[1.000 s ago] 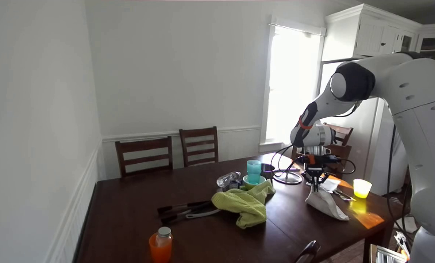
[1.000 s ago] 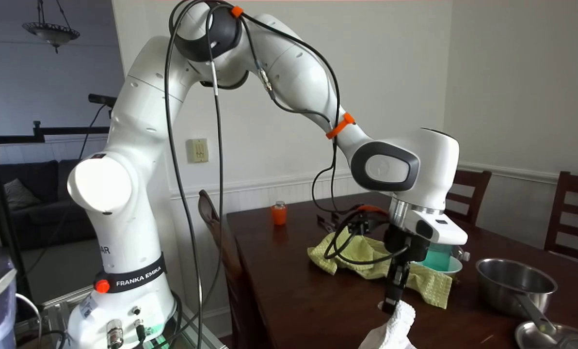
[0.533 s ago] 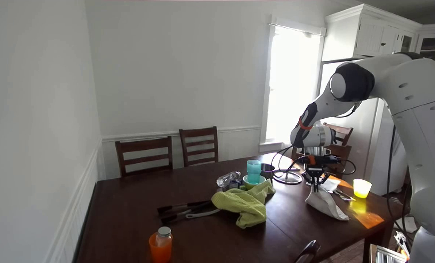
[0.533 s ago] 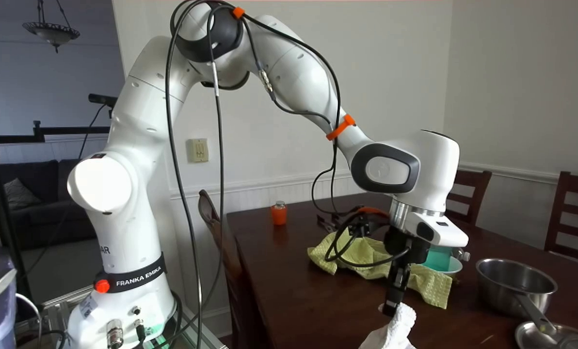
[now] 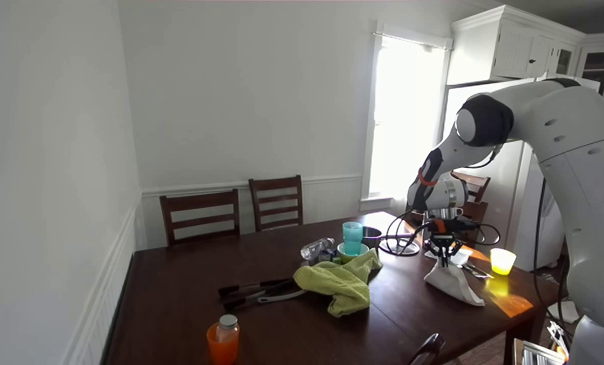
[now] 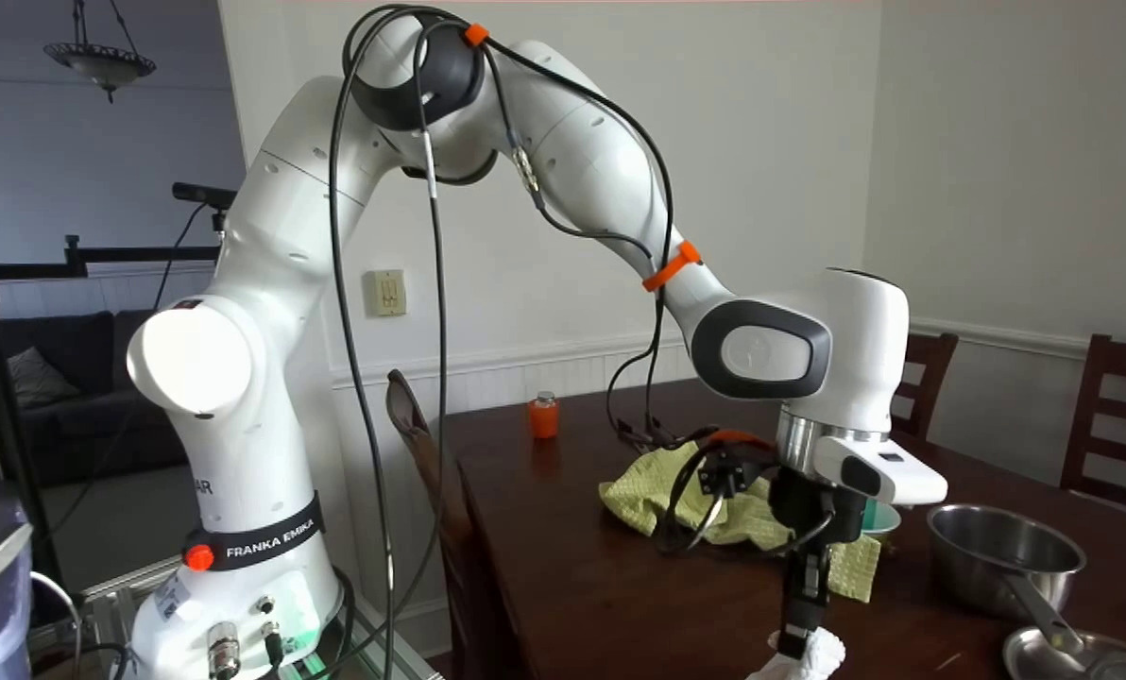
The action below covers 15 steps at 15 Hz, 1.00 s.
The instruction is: Fold the white towel twice
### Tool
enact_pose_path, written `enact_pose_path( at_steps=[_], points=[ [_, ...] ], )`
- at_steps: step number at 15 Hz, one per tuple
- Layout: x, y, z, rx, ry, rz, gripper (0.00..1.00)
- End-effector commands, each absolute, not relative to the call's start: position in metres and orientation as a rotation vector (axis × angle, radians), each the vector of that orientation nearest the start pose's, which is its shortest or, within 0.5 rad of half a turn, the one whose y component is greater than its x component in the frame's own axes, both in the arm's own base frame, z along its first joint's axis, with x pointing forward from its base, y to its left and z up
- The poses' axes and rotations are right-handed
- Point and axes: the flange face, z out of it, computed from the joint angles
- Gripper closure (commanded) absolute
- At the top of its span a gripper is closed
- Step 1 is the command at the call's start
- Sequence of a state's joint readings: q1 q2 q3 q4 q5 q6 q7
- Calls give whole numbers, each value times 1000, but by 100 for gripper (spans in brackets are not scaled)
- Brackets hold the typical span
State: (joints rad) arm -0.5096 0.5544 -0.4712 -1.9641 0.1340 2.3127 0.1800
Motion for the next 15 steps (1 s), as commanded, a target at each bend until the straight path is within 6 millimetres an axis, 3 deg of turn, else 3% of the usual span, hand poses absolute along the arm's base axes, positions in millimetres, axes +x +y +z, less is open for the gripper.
enact_pose_path(
  at_steps=[1,15],
  points=[
    [335,-513,200,-2714,1775,284,99],
    [328,-551,176,-2858,1565,214,99]
  ],
)
